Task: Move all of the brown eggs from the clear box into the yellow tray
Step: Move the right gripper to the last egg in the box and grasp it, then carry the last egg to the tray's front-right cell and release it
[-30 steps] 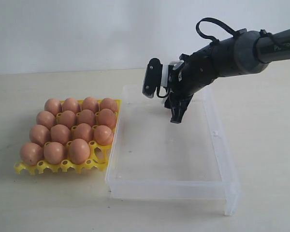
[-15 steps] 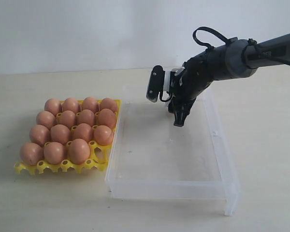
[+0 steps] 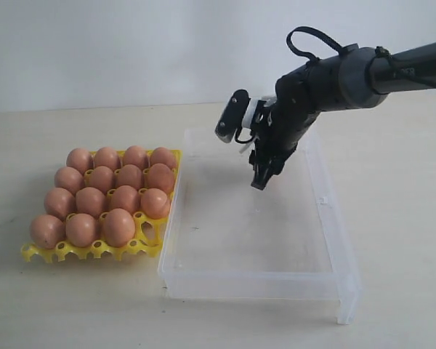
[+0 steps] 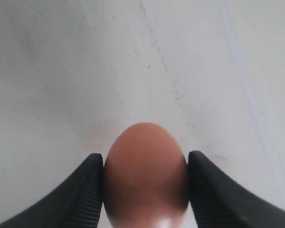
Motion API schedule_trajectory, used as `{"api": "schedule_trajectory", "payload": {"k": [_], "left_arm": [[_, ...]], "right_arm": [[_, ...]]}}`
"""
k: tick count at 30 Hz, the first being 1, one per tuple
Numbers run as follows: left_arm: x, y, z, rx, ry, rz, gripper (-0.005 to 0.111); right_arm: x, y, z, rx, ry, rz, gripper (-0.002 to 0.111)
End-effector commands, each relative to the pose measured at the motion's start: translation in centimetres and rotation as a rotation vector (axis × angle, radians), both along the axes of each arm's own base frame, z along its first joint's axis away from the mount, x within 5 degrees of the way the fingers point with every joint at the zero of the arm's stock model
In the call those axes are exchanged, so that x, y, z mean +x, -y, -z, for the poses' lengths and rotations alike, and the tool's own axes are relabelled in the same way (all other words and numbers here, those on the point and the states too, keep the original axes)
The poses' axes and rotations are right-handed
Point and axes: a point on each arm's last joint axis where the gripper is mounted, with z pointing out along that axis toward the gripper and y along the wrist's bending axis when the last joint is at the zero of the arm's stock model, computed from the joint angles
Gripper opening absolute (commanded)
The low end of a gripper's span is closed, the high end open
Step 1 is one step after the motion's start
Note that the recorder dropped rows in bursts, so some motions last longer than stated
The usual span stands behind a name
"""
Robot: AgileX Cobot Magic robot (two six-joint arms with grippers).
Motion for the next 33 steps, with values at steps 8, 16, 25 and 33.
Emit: {"api": "schedule_trajectory", "payload": {"k": [8, 16, 25, 33], "left_arm": [[0.0, 0.0, -0.2, -0.005, 0.015, 0.000, 0.000], [0.0, 0.0, -0.2, -0.005, 0.015, 0.000, 0.000], [0.0, 0.0, -0.2, -0.005, 0.015, 0.000, 0.000], [0.0, 0.0, -0.2, -0.005, 0.015, 0.000, 0.000]], "right_arm": [[-10.2, -2.8, -5.3, 0.509, 0.139, 0.151, 0.000], [-15.6, -4.9, -4.3, 0.763, 0.181, 0.114, 0.000], [-17.2, -7.6, -3.1, 0.817, 0.179, 0.009, 0.000], [-16.9, -9.0, -1.7, 0.854, 0.133, 0.011, 0.000]]}}
